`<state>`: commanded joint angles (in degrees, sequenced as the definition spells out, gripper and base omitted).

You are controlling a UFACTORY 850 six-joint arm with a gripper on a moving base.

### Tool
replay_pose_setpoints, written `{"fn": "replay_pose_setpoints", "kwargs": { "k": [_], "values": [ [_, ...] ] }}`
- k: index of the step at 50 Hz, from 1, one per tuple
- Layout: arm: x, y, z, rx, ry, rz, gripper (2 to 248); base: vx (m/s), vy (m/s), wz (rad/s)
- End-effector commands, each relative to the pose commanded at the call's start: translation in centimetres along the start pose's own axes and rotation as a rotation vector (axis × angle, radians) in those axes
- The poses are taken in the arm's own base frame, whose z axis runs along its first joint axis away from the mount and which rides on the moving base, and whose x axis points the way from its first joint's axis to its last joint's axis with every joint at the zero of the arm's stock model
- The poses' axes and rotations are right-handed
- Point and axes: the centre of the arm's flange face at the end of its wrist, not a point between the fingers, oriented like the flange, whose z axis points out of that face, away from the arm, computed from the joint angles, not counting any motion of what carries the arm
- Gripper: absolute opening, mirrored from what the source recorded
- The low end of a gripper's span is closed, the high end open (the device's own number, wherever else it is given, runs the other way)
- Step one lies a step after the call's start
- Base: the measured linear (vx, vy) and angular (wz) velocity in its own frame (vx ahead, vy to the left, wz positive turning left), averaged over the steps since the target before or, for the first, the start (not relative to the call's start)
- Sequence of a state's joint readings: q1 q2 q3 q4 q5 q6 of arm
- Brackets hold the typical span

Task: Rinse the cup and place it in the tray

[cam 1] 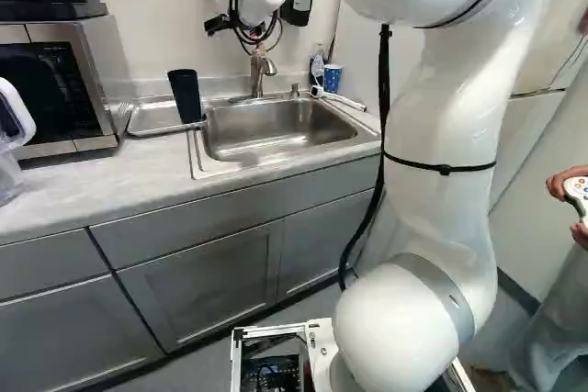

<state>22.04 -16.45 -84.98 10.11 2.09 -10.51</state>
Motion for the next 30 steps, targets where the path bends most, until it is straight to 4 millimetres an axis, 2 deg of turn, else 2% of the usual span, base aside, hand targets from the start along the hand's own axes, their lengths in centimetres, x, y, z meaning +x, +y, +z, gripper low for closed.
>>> {"fn": "replay_pose_setpoints", "kwargs": {
  "k": [17,30],
  "values": [
    [-0.6,-2.3,-2.2,0.034,-0.007,-0.012,247,0.0,0.0,0.0],
    [-1.3,-3.2,-4.4,0.051,-0.02,-0.018,247,0.0,0.0,0.0]
  ]
}}
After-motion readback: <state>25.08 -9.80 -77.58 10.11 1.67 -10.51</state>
